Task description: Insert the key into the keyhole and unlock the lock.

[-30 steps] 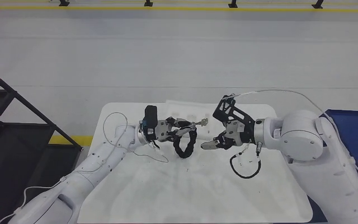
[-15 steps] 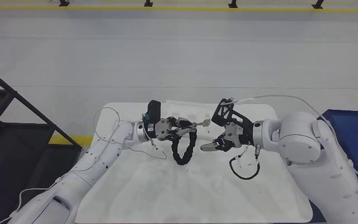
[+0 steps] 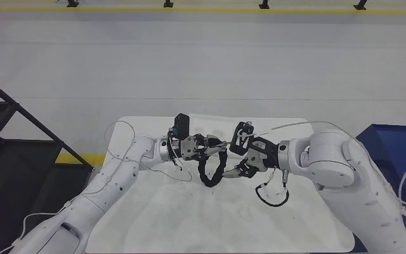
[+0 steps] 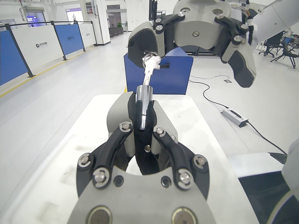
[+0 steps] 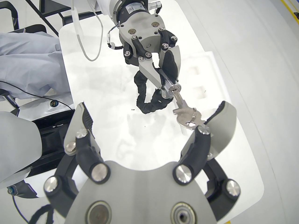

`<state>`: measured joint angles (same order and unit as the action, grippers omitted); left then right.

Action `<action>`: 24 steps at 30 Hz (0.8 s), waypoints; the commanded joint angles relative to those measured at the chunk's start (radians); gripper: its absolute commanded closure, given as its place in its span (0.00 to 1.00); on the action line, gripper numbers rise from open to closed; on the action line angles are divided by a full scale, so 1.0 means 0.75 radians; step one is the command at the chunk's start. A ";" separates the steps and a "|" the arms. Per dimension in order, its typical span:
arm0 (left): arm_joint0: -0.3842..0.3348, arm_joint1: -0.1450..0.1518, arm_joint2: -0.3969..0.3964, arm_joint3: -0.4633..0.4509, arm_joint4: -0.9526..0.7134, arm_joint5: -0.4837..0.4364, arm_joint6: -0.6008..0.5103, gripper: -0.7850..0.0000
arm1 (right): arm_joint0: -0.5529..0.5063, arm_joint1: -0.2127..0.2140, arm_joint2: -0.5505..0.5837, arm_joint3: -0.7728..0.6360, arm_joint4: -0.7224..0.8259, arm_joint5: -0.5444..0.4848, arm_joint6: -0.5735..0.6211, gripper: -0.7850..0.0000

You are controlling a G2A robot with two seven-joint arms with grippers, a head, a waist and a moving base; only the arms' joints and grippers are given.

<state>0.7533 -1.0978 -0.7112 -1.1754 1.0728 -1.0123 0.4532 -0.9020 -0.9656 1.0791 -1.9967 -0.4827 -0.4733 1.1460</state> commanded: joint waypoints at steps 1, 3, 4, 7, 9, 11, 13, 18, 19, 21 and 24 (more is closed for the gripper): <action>0.000 0.001 -0.001 -0.006 -0.001 0.000 -0.006 1.00 | 0.009 -0.001 -0.013 0.008 -0.003 0.006 -0.003 0.00; 0.001 0.001 -0.004 -0.011 0.002 0.000 -0.007 1.00 | 0.017 -0.002 -0.024 0.014 -0.003 0.009 -0.001 0.00; 0.002 0.002 -0.006 -0.013 0.005 0.000 -0.006 1.00 | 0.020 -0.003 -0.029 0.019 -0.001 0.010 -0.001 0.00; 0.004 0.003 -0.007 -0.021 0.017 0.000 -0.004 1.00 | 0.030 -0.003 -0.039 0.030 0.011 0.005 -0.003 0.00; 0.004 0.003 -0.006 -0.028 0.026 0.000 0.002 1.00 | 0.035 -0.003 -0.046 0.038 0.015 0.002 -0.002 0.00; 0.004 0.004 -0.005 -0.031 0.040 0.000 0.009 1.00 | 0.041 -0.003 -0.052 0.048 0.022 -0.007 -0.003 0.00; 0.004 0.005 -0.005 -0.032 0.052 0.000 0.020 1.00 | 0.047 -0.002 -0.051 0.060 0.030 -0.022 -0.007 0.00; 0.005 0.011 -0.003 -0.016 0.080 0.000 0.047 1.00 | 0.045 0.008 -0.016 0.074 0.025 -0.136 -0.045 0.00; 0.006 0.013 -0.002 -0.015 0.082 0.000 0.051 1.00 | 0.041 0.011 -0.007 0.076 0.019 -0.167 -0.054 0.00; 0.006 0.019 0.000 -0.014 0.088 0.000 0.058 1.00 | 0.032 0.017 0.012 0.081 0.002 -0.223 -0.074 0.00; 0.006 0.030 0.008 -0.015 0.087 0.000 0.064 1.00 | 0.015 0.025 0.034 0.085 -0.023 -0.269 -0.104 0.00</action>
<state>0.7580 -1.0784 -0.7074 -1.1862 1.1395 -1.0123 0.5001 -0.8875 -0.9484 1.0998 -1.9324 -0.4941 -0.6670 1.0753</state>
